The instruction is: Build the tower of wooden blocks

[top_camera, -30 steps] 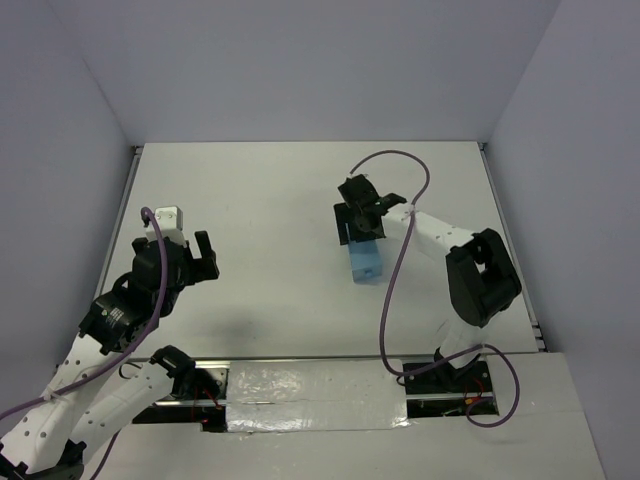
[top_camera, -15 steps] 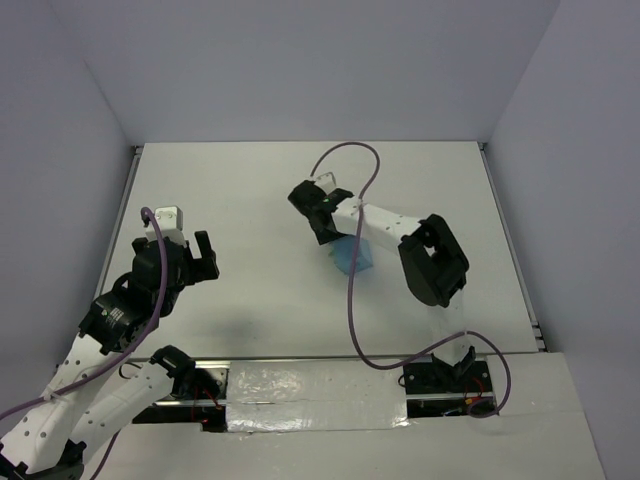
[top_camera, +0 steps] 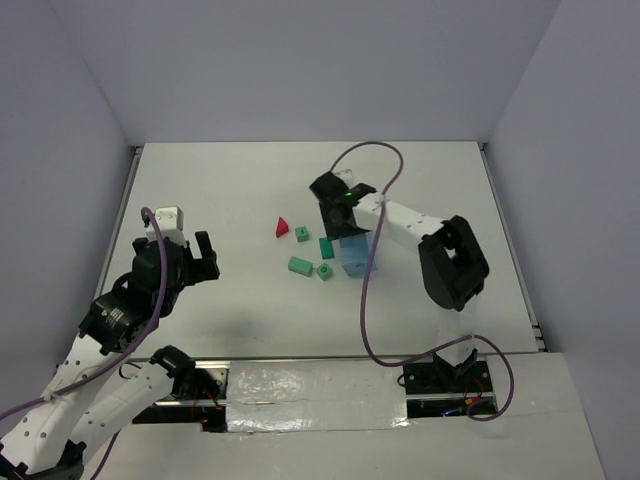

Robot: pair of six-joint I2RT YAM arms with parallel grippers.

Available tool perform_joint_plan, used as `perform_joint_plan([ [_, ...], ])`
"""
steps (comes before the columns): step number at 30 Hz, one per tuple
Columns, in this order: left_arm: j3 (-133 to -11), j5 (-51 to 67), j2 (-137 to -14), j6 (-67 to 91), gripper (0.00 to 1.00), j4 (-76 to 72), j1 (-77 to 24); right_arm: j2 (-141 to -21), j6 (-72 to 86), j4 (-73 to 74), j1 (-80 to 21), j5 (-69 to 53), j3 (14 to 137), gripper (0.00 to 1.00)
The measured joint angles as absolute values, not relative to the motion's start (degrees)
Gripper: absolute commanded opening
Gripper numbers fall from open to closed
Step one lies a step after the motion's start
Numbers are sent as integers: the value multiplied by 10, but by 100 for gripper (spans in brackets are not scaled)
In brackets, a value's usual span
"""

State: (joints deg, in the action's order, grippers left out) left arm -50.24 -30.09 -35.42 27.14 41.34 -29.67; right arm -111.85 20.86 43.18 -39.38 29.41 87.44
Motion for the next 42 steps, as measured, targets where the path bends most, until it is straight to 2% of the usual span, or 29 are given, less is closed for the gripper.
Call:
perform_joint_plan([
  [4,-502,-300,-354,271,100,412,-297,-1039,186,369,-286,155,789,55],
  [7,-502,-298,-354,271,99,410,-297,-1011,167,323,-183,6,755,55],
  [11,-502,-297,-354,271,100,410,-297,-1041,155,263,-73,-200,750,58],
  [15,-502,-295,-352,270,99,407,-297,-1126,156,229,-5,-376,782,62],
  [16,-502,-294,-351,270,100,407,-297,-1146,155,228,5,-406,798,64],
  [19,-502,-291,-346,269,100,406,-297,-1193,153,236,33,-453,848,84],
  [20,-502,-289,-345,269,99,405,-297,-1203,153,241,41,-454,864,99],
  [21,-502,-288,-345,269,99,404,-297,-1207,155,248,46,-445,875,100],
  [30,-502,-279,-345,269,100,402,-297,-1172,158,323,56,-276,924,100],
  [36,-502,-277,-342,269,99,402,-297,-1071,152,351,-21,-127,949,99],
  [40,-502,-278,-338,269,100,402,-297,-1044,151,355,-104,-36,948,93],
  [42,-502,-278,-338,269,99,402,-297,-1046,150,358,-135,-1,940,85],
])
